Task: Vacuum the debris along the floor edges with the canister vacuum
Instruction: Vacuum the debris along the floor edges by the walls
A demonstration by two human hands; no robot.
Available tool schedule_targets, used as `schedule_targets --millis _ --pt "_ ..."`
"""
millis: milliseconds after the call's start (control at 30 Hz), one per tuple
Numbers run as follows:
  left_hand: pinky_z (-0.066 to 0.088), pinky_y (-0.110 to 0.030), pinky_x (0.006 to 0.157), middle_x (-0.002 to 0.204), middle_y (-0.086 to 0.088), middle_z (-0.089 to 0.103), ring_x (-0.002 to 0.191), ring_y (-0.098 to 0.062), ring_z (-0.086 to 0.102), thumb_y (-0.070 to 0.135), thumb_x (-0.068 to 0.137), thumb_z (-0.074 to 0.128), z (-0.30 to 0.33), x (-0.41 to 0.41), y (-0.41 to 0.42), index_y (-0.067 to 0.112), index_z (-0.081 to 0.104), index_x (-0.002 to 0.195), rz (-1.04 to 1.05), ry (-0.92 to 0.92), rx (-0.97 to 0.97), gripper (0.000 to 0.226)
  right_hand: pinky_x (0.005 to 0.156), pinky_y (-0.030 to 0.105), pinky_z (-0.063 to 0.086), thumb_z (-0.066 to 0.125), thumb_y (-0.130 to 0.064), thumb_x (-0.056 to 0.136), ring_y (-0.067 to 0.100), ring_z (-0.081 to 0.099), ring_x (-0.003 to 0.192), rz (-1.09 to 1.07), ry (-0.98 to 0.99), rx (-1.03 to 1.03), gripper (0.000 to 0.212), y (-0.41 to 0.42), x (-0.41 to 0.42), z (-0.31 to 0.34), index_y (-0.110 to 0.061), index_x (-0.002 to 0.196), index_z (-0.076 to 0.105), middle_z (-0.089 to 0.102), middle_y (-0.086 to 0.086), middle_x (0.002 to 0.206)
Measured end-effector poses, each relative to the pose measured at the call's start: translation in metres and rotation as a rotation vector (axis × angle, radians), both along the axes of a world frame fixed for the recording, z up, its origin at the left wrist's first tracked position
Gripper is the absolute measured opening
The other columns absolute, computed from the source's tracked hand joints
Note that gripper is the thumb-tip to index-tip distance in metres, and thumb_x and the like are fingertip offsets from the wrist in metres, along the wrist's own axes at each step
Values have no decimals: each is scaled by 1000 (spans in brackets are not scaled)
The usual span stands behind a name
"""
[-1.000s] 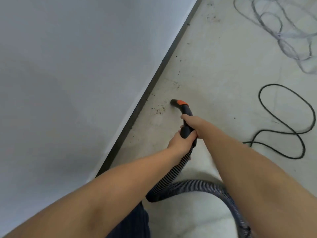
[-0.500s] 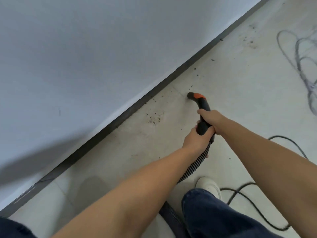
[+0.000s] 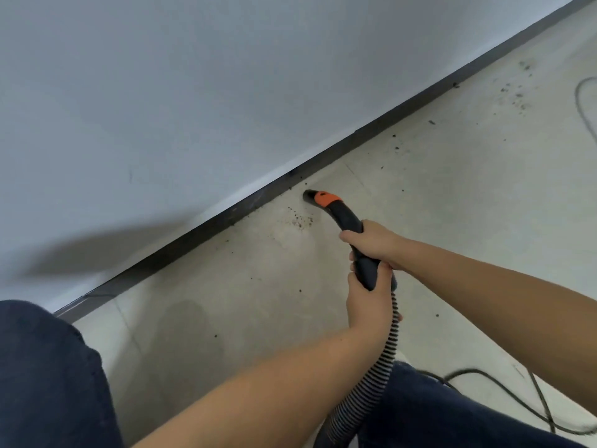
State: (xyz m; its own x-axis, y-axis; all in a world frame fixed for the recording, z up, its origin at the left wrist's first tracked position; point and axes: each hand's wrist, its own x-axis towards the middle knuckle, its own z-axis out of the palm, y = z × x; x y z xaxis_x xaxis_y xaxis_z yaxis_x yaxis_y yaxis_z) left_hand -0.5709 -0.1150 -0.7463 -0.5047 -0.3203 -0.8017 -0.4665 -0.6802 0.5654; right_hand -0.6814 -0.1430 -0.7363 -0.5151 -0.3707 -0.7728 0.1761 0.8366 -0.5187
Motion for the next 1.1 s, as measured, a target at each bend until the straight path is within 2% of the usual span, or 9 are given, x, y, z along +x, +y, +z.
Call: schedule_targets --millis 67,200,367,533,633,733,833,967,1100 --pt "55 -30 51 101 -5 63 57 -21 60 47 92 54 5 0 -5 21 45 129 -65 3 1 45 60 30 49 53 -22 93 24 59 62 -42 23 11 16 4 -2 1 -8 88 49 61 11 70" --pt "54 -28 50 107 -5 63 54 -23 60 49 92 53 14 -20 -18 22 45 124 -176 26 -23 42 79 44 54 54 -23 94 31 62 73 -131 53 18 19 6 -24 5 -8 85 50 63 15 77" --pt "52 -26 46 100 -4 62 59 -23 60 47 93 53 13 -27 -32 22 45 117 -52 -28 -47 35 70 38 51 56 -23 91 30 60 74 -28 47 9 26 -22 -31 -5 -3 106 53 62 16 86" --pt "52 -29 47 93 -6 60 60 -19 58 43 95 53 17 -13 -21 19 45 121 126 -55 -27 37 66 32 44 55 -25 88 30 59 84 118 17 26 33 -26 -9 -12 -4 113 52 60 14 97" --pt "53 -31 49 87 -8 62 56 -19 59 47 93 55 17 -2 -11 14 51 119 254 -109 -78 42 62 29 41 53 -26 91 27 57 86 231 -24 12 33 -30 8 -11 -5 117 50 57 11 99" --pt "54 -33 50 91 -12 65 59 -22 62 54 87 57 16 9 -6 11 54 116 389 -184 -120 51 53 26 38 51 -25 92 24 56 80 341 -60 -18 33 -38 26 -12 -4 117 51 57 9 95" --pt "56 -39 52 84 -11 64 54 -22 61 49 91 57 15 16 -6 12 56 110 462 -196 -165 41 59 27 44 52 -28 90 28 62 84 400 -81 -20 36 -45 40 -10 -5 118 51 63 13 103" --pt "53 -33 48 79 -11 62 45 -20 58 45 94 55 23 14 4 15 56 113 587 -160 -70 36 52 27 36 53 -30 90 25 57 81 544 -60 16 38 -45 48 0 -6 119 53 59 10 98" --pt "55 -36 54 83 -13 62 53 -24 61 47 93 56 25 -2 22 9 55 119 588 -106 19 46 59 29 36 52 -30 92 25 54 79 590 54 88 25 -29 31 9 -10 106 55 57 8 90"
